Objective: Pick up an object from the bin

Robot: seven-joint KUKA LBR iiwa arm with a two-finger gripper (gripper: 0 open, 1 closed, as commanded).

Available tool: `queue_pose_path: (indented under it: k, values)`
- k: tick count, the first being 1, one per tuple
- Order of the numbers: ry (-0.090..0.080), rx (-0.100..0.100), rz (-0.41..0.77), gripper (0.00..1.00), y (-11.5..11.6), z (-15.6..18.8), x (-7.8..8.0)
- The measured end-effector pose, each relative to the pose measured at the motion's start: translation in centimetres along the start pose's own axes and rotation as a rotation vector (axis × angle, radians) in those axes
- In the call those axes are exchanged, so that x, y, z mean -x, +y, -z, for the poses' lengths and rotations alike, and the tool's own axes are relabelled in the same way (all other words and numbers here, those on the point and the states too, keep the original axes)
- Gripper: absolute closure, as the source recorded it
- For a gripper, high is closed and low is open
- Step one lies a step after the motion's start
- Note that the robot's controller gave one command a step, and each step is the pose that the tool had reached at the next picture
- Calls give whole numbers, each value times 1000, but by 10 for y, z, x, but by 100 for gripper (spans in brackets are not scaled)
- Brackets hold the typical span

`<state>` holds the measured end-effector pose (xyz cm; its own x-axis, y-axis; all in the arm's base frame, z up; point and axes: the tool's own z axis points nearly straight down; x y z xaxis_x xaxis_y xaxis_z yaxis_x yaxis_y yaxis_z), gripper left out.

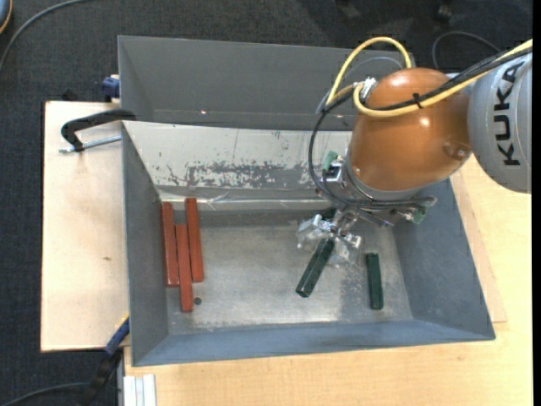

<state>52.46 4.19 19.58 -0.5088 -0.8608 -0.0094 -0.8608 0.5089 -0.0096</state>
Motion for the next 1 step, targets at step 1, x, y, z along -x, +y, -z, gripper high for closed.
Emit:
queue_pose_path:
  k: [1]
  values:
    - [0, -3, -16, 100, -11, 83, -13]
